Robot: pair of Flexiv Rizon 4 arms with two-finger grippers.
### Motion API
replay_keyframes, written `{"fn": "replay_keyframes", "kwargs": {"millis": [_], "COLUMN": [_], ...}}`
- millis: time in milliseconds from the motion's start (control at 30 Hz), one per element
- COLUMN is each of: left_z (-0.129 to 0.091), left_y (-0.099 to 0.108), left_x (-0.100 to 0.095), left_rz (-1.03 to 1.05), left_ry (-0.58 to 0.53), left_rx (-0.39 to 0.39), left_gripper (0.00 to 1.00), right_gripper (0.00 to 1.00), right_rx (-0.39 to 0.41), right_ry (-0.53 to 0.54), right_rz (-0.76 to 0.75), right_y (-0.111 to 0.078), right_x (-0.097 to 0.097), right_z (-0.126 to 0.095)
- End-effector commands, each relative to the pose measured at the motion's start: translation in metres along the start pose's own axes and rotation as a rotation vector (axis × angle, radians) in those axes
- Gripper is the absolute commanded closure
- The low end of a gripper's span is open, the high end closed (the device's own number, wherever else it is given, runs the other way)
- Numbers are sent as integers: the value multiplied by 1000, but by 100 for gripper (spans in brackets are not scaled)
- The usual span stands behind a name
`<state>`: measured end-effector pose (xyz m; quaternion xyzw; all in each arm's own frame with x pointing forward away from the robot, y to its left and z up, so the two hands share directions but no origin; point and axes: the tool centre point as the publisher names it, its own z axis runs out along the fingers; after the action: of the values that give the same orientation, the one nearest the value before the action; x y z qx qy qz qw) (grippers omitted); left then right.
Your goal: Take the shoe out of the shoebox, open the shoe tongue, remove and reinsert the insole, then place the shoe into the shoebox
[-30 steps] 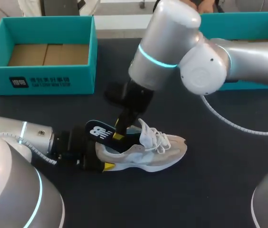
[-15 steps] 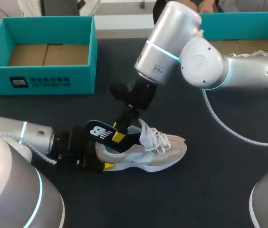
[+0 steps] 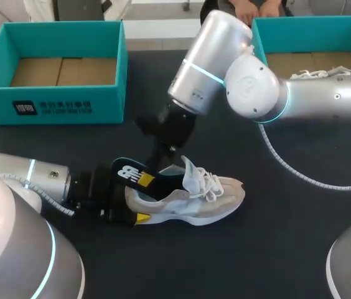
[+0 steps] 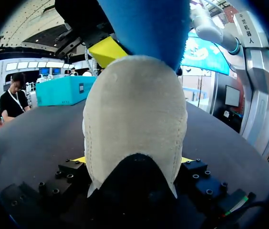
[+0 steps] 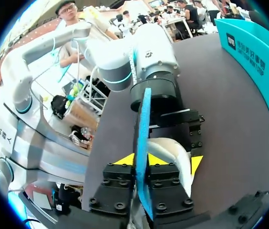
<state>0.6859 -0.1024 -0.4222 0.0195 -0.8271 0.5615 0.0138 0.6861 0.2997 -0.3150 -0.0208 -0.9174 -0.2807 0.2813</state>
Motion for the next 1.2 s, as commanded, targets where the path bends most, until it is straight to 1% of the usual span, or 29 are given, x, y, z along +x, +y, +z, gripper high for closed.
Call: {"fn": "replay_keyframes", "kwargs": {"millis": [33,167,300,333,400,433,467,500,1133,1167,1200], "left_z": [1,1,1,1,1,1,1,1,1,1,1], "left_y": [0,0,0,0,0,0,0,0,0,0,0], "left_x": [1,1,1,1,1,1,1,1,1,1,1], "left_rz": [-1,-1,-1,-1,-1,-1,-1,-1,-1,-1,-1], "left_ry": [-1,-1,-1,-1,-1,-1,-1,-1,-1,-1,-1], "left_rx": [-3,-3,-3,-3,-3,-3,-3,-3,-3,-3,-3], "left_gripper": [100,100,100,100,100,100,100,100,100,100,100], "right_gripper": [100,100,100,100,100,100,100,100,100,100,100], "right_rx": [-35,-110,-218,-231,-311,-334,-420,-473,-473,-512,-513], "right_ry": [-11,-41,-103,-107,-141,-146,-163,-184,-184,-148,-173], "right_rz": [3,34,71,73,87,92,122,150,150,179,155], "right_y": [8,23,42,45,54,57,63,68,68,69,76], "right_x": [3,0,-3,-3,-4,-4,-4,-4,-4,-4,-3], "right_z": [-5,-17,-38,-41,-52,-54,-61,-65,-65,-68,-74]}}
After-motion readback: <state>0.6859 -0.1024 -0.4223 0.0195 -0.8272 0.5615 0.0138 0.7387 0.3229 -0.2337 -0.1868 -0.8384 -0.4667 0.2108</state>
